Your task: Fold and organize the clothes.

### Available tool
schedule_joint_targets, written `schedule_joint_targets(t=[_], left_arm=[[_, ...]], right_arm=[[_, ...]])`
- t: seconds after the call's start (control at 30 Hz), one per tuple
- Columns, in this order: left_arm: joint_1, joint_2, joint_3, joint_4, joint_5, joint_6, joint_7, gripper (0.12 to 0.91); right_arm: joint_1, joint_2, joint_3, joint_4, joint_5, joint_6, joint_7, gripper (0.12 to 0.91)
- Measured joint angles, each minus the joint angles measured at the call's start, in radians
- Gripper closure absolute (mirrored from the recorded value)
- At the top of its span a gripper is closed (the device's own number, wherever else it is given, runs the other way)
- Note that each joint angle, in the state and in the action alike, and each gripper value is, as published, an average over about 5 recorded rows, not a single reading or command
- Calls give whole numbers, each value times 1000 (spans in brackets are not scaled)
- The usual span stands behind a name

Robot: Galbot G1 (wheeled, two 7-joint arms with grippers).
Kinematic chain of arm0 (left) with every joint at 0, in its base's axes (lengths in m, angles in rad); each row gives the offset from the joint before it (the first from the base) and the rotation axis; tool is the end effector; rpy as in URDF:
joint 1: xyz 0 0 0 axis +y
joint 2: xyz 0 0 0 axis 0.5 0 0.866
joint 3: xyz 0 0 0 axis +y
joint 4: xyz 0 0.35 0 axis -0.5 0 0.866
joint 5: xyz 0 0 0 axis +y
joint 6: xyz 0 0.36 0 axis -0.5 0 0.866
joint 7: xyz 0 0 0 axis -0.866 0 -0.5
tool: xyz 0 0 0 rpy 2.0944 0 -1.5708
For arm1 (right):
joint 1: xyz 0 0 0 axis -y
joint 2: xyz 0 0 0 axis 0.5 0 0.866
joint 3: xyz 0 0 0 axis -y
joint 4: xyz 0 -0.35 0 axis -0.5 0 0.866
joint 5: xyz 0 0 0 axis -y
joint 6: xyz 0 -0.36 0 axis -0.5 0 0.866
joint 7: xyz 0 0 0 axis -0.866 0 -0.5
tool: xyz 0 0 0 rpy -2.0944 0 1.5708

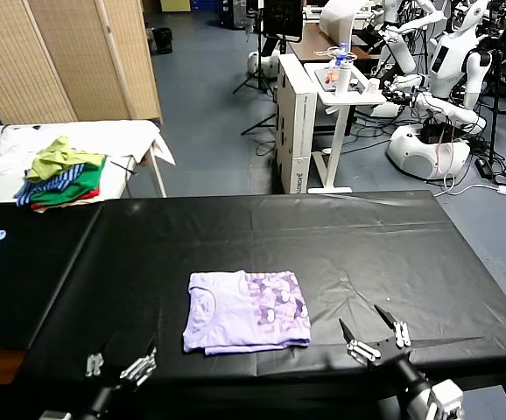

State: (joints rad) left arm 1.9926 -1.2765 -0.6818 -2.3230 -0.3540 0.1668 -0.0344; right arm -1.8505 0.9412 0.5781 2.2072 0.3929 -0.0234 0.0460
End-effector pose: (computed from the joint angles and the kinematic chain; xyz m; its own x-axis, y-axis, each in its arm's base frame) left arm 0.0810 0.0698 -0.2617 -0.9371 0.0579 0.3442 0.0484 0.9982 -0.0362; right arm 0.1283 -0.0929 -0.2780 -0.9319 -0.2674 0.2451 -0.2973 0.9502 -0.0935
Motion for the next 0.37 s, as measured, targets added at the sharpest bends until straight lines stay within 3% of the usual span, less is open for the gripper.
schedule_joint_targets(t=[0.17,0.37], left_arm=[[21,-7,-13,4,2,-6,13,123],[34,-13,-26,6,3,-12,27,123]], right_arm=[[-56,31,-4,2,-25,23,29,118],[-89,48,2,8,-25,24,32,118]])
